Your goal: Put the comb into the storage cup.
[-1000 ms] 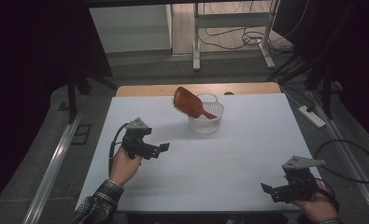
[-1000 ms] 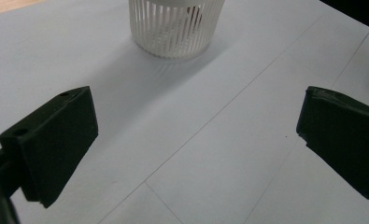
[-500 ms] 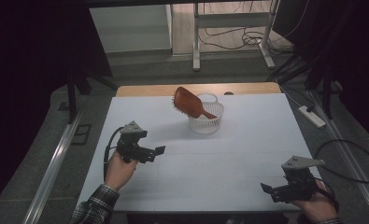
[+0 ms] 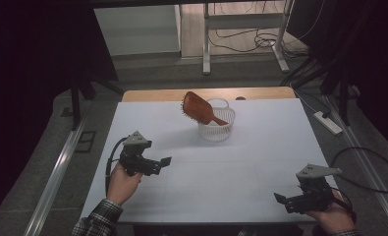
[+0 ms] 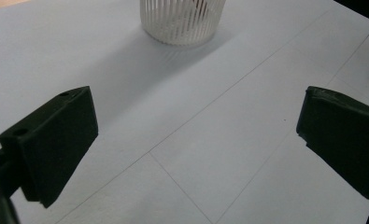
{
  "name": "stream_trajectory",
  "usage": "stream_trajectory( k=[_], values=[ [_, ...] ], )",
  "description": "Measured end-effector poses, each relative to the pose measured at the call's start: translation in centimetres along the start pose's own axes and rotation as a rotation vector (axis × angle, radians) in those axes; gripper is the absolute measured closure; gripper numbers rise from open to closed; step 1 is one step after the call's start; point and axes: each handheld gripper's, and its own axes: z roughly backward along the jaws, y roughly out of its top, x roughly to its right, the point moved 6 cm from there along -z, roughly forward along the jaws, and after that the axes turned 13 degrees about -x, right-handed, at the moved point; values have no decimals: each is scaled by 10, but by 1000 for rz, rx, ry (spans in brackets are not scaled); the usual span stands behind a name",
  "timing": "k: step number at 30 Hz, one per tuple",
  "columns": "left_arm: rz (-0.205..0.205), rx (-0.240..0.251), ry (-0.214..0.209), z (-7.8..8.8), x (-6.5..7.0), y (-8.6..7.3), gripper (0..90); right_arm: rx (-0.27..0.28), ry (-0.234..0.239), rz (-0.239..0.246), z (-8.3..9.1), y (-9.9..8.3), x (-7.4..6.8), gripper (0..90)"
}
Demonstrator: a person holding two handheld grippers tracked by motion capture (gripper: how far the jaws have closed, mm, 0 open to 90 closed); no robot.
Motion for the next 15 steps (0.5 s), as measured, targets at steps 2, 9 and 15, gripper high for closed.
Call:
stream_trajectory(
  k=[2, 9, 15],
  values=[
    [1, 1, 4, 1, 0, -1, 0, 0, 0, 0, 0, 0, 0, 0],
    [2, -2, 14, 6, 1, -6, 0, 1, 0, -1, 0, 0, 0, 0],
    [8, 0, 26, 10, 1, -12, 0, 2, 1, 1, 0, 0, 0, 0]
  ],
)
